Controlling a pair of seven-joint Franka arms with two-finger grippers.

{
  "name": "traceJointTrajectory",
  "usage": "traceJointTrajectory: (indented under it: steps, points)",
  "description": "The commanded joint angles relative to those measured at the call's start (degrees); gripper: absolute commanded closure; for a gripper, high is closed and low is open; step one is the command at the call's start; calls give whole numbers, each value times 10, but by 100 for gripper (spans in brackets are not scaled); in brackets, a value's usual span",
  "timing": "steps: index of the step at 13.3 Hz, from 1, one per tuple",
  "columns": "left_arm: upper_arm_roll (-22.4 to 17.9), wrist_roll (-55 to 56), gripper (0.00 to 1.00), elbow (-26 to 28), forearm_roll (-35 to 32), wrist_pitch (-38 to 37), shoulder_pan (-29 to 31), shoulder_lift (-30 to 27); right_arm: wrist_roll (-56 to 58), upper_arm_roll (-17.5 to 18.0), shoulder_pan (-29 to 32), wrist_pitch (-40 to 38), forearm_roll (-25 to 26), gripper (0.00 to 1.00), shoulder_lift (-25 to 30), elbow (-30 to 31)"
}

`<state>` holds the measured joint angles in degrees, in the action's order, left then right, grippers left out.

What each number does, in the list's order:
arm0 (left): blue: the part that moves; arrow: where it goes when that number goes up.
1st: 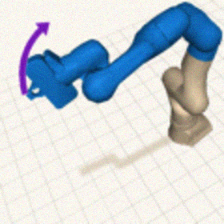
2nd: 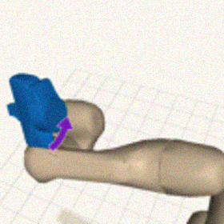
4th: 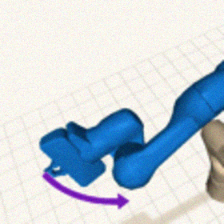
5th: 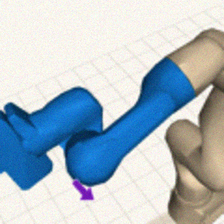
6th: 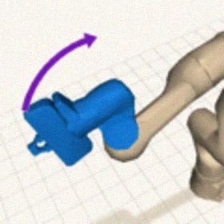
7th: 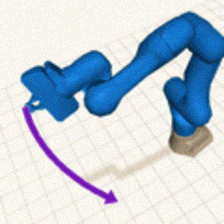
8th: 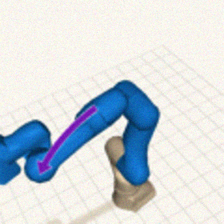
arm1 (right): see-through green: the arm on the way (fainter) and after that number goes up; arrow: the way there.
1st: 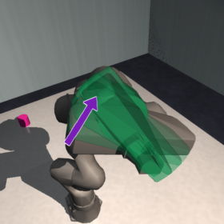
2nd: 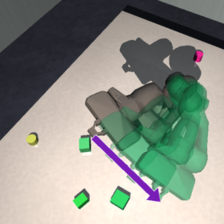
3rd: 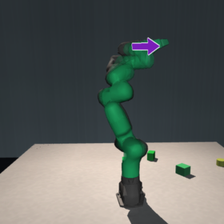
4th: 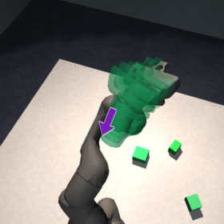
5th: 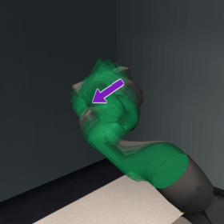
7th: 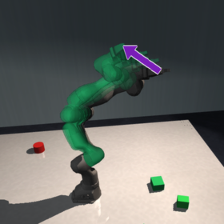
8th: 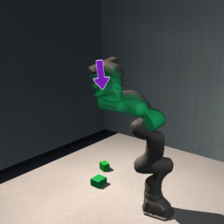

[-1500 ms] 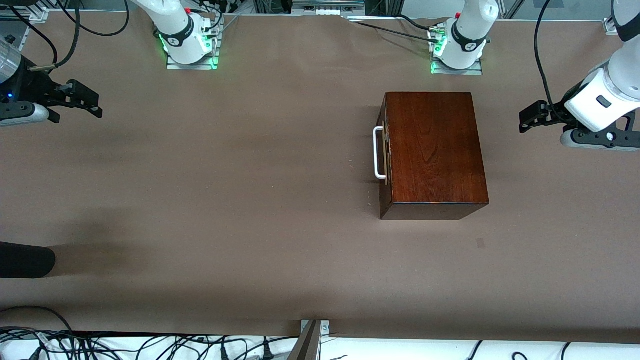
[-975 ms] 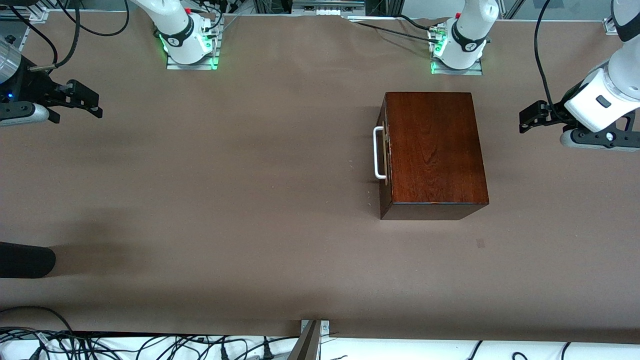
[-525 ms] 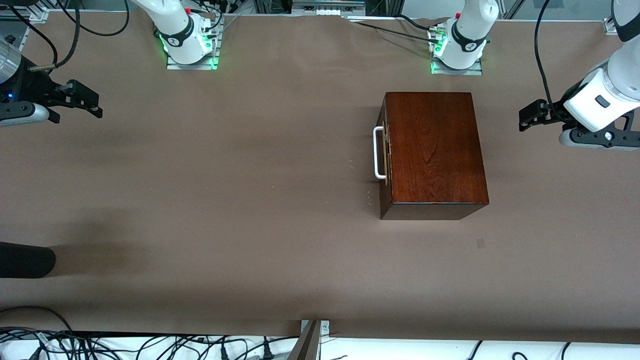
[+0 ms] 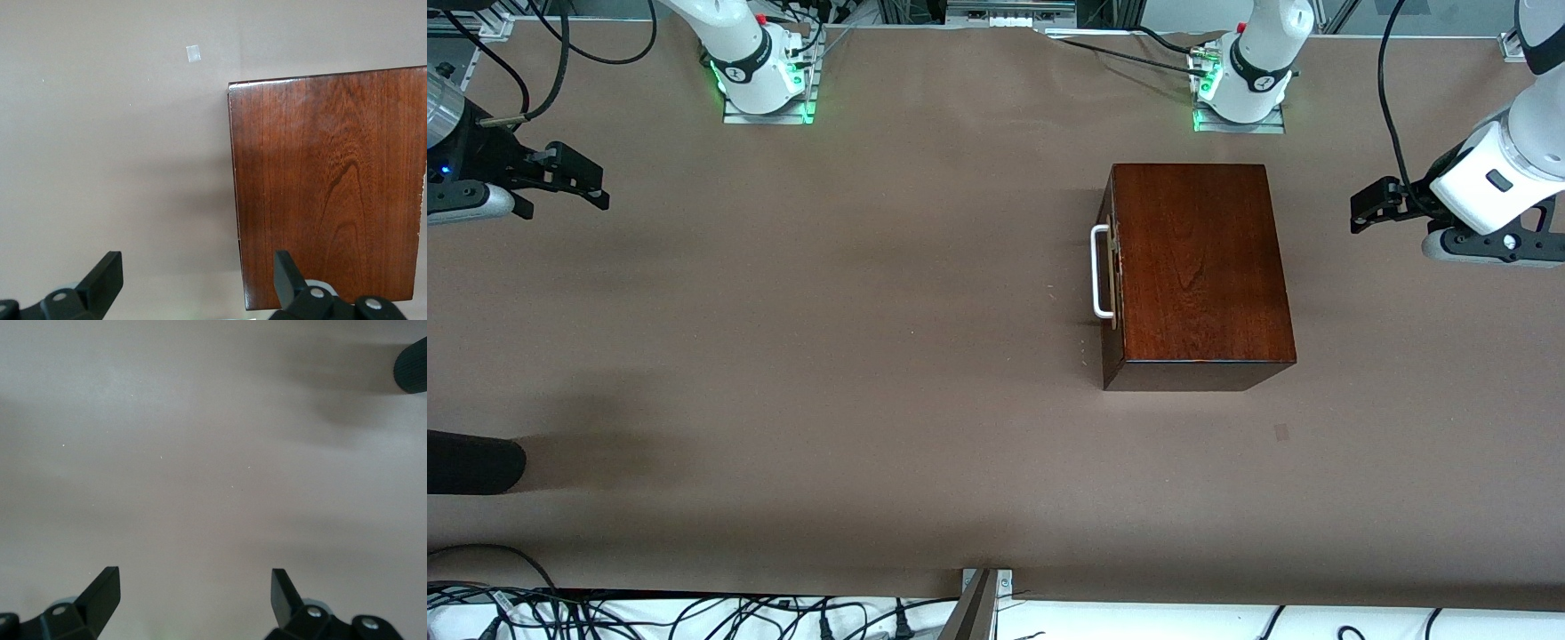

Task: Open drawer, take yellow block, close drawer

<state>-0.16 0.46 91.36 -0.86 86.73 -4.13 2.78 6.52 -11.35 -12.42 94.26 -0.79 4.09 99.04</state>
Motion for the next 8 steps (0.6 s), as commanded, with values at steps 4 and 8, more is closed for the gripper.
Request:
traceJointTrajectory:
  steps: [4, 8]
  points:
    - [-1, -8, 0, -24, -6, -16, -1, 12, 3, -2, 2, -9, -10, 0, -2, -11]
    - [1, -5, 0, -30, -5, -19, -8, 11, 3, -2, 2, -9, -10, 0, -2, -11]
